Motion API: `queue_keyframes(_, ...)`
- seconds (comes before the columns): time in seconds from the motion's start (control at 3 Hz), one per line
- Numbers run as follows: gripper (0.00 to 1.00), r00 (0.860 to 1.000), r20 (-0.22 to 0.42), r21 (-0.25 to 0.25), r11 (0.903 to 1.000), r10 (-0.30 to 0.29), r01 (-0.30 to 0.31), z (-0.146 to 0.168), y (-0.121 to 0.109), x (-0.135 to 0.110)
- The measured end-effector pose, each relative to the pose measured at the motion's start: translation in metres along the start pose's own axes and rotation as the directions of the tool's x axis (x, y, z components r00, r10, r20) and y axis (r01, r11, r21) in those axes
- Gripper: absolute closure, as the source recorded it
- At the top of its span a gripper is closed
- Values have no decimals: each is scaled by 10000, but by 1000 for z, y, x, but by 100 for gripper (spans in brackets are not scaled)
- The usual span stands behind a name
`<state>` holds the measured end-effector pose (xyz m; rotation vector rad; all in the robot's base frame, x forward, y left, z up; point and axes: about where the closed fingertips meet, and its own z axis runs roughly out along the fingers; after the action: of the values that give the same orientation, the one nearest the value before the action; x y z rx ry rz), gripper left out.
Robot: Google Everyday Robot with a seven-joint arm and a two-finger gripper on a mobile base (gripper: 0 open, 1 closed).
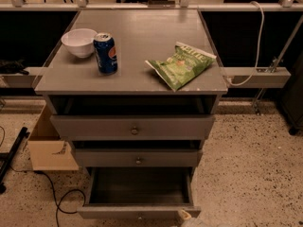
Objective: Close bottom drawer
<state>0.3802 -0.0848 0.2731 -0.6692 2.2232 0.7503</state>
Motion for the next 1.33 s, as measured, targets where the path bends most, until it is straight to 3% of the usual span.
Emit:
queue_keyframes(0.33,50,10000,0,-1,10000,0,0,0,0,0)
queue_keyframes(1.0,96,9995,-289,40,9999,118,-117,9,-2,15)
queue_keyframes(1.33,100,9977,-592,150,9994,336,-328,18,-7,31)
